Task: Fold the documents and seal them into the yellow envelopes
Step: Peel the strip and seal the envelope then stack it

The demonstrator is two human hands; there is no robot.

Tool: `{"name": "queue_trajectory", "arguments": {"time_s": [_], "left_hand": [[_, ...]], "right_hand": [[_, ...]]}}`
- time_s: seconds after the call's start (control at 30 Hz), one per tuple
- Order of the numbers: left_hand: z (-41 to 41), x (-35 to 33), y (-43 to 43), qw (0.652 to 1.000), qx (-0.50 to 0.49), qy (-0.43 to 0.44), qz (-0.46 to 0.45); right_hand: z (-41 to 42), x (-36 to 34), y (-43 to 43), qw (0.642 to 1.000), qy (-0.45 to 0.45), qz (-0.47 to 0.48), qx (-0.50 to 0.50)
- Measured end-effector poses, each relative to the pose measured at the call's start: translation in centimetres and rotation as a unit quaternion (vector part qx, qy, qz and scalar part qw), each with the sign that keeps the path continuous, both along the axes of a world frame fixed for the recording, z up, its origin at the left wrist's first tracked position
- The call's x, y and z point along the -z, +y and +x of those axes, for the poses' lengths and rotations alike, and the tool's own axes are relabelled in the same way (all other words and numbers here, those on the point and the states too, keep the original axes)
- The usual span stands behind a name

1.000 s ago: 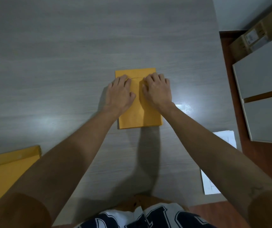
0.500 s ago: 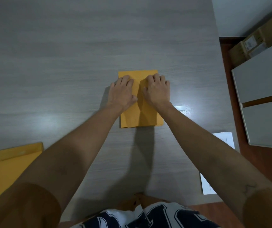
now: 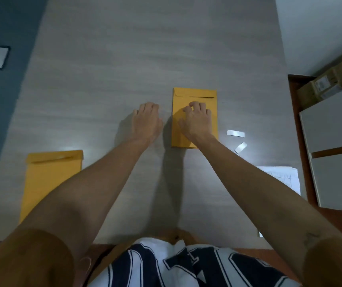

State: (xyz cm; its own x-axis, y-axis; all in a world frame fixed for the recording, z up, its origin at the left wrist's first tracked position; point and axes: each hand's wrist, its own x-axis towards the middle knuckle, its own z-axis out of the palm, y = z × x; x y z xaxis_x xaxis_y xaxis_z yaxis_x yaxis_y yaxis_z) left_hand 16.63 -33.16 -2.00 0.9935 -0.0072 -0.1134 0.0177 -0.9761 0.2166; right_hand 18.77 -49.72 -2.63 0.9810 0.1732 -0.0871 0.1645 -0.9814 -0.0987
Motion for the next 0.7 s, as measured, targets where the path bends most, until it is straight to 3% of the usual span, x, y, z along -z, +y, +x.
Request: {"name": "queue_trajectory", "arguments": {"time_s": [0.27, 0.5, 0.7], "left_hand": [[-9.4, -0.8, 8.8, 0.995, -0.097, -0.004, 0.012], [-17.3, -1.3, 17.0, 0.979, -0.206, -0.005, 0.011], [-22.0, -0.5, 22.6, 0.958, -0.285, 0.026, 0.009]], "right_hand": [[-6.2, -0.1, 8.5, 0.995, 0.013, -0.002, -0.096], [-11.4, -1.1, 17.0, 0.983, 0.054, 0.052, -0.169], [-15.5, -1.5, 22.7, 0.975, 0.111, 0.106, -0.163]]}}
